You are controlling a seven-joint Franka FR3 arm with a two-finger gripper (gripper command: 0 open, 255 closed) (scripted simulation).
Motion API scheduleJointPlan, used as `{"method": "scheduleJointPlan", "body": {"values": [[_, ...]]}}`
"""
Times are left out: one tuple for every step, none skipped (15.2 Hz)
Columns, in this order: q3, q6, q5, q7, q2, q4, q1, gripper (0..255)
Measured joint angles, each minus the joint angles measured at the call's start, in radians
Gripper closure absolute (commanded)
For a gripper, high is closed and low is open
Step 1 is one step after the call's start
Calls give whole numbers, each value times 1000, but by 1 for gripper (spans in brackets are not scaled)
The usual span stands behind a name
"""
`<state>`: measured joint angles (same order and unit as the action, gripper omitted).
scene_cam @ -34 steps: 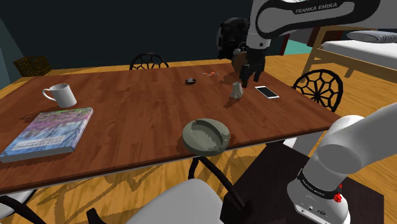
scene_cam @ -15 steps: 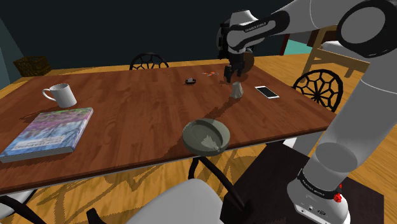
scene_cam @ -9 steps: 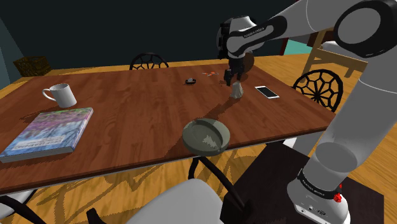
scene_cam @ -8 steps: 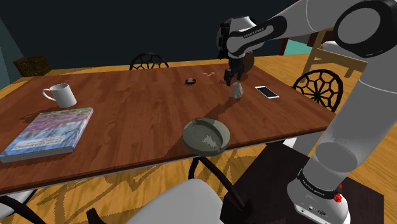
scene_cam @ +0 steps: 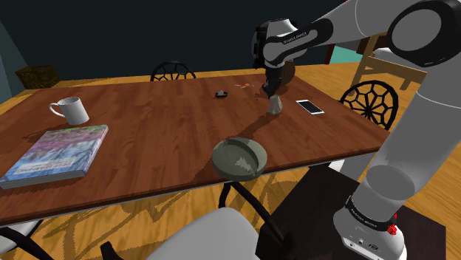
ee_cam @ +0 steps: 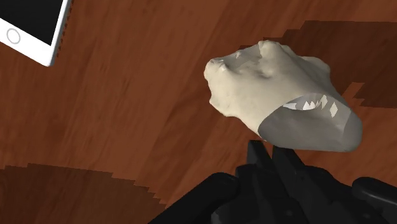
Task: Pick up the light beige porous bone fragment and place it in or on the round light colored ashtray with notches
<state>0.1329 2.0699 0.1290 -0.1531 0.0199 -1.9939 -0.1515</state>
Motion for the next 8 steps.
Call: {"method": "scheduleJointPlan", "body": {"values": [[0,0,0,0,0,0,0,255],[0,0,0,0,0,0,0,255],[0,0,0,0,0,0,0,255],[0,0,0,0,0,0,0,255],[0,0,0,0,0,0,0,255],[0,0,0,0,0,0,0,0],[0,0,0,0,0,0,0,0],[-1,4,6,30,-20,-17,1,0]]}}
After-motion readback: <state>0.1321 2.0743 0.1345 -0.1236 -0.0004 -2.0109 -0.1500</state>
